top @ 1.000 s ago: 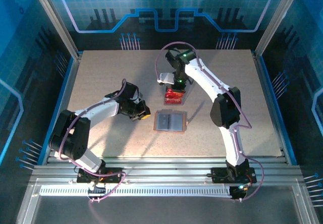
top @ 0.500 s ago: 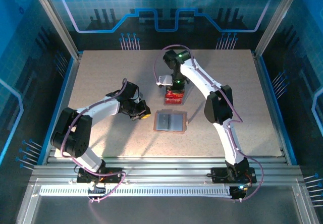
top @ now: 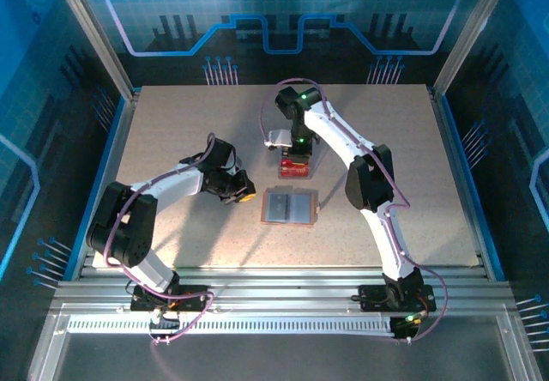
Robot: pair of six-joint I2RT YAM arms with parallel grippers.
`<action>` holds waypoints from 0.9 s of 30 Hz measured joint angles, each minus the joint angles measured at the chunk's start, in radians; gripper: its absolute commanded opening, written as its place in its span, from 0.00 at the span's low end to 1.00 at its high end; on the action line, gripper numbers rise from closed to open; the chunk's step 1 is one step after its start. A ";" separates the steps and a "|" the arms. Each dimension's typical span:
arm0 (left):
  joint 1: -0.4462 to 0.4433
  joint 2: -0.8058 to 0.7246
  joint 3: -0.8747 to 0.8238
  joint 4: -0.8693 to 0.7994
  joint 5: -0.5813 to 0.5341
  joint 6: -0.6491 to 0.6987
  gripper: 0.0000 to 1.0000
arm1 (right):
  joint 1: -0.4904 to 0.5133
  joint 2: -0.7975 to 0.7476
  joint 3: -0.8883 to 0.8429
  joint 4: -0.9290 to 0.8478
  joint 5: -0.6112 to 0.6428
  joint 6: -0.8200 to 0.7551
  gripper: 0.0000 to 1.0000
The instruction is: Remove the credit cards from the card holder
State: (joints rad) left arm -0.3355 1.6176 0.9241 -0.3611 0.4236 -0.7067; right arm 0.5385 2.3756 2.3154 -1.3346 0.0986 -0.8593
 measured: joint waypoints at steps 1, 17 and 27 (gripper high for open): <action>0.000 0.003 0.000 0.000 0.000 0.000 0.13 | 0.000 -0.008 -0.015 0.021 0.001 0.008 0.32; -0.001 0.077 0.004 0.008 0.048 0.003 0.16 | 0.042 -0.397 -0.537 0.299 -0.036 0.254 0.33; -0.049 0.144 0.005 0.056 0.089 0.000 0.14 | 0.051 -0.560 -0.855 0.423 -0.125 0.472 0.33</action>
State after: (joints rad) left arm -0.3843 1.7615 0.9287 -0.3046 0.5121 -0.7071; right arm 0.5900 1.8160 1.4605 -0.9115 -0.0261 -0.3870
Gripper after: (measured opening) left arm 0.151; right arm 0.334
